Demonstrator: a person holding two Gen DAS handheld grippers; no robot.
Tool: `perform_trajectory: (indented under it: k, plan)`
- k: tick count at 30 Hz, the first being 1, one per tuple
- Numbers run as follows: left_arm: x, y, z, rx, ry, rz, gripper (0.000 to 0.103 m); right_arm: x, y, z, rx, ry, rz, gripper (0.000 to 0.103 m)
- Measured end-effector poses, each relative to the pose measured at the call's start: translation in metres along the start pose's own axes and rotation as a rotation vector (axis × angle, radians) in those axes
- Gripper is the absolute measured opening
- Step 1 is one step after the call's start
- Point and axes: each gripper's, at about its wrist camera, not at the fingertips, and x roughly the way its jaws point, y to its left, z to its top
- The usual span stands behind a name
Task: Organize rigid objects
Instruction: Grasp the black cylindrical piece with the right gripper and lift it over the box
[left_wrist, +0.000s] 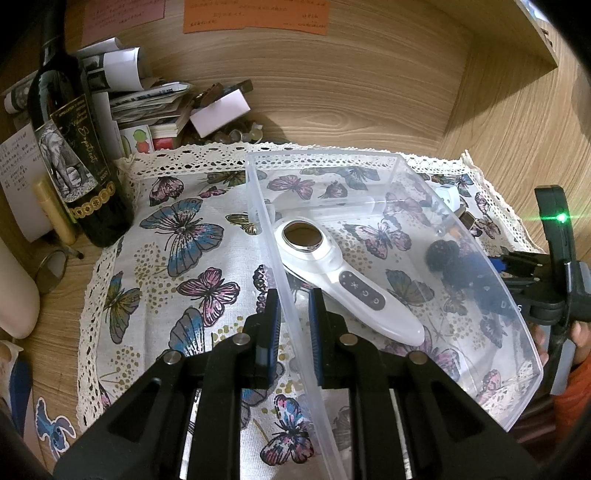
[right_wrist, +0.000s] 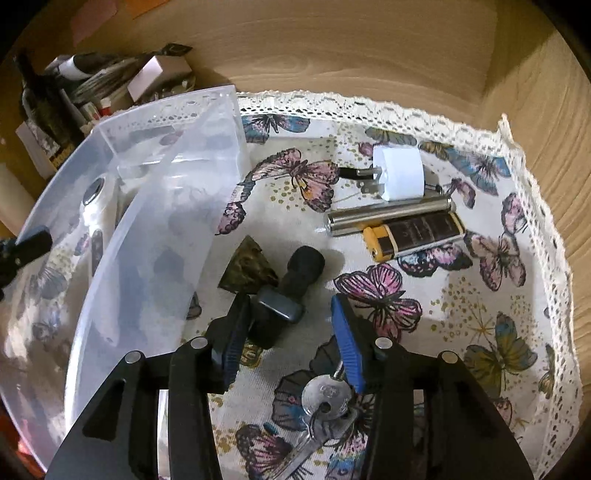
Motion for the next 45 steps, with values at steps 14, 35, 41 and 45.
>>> perform_trajectory:
  k: [14, 35, 41, 45]
  plan:
    - [0.0, 0.0, 0.0, -0.001, 0.0, 0.0, 0.015, -0.044, -0.012, 0.005, 0.017, -0.129, -0.04, 0.022]
    - [-0.001, 0.001, 0.001, 0.0, 0.001, 0.0, 0.015, -0.078, 0.068, 0.034, -0.211, -0.233, 0.063, 0.022]
    - [-0.001, 0.002, 0.001, 0.0, 0.001, -0.001, 0.015, -0.05, 0.085, 0.038, -0.266, -0.147, 0.069, 0.022]
    - [-0.001, 0.002, 0.001, -0.001, -0.001, 0.001, 0.015, -0.031, 0.091, 0.043, -0.292, -0.098, 0.062, 0.022]
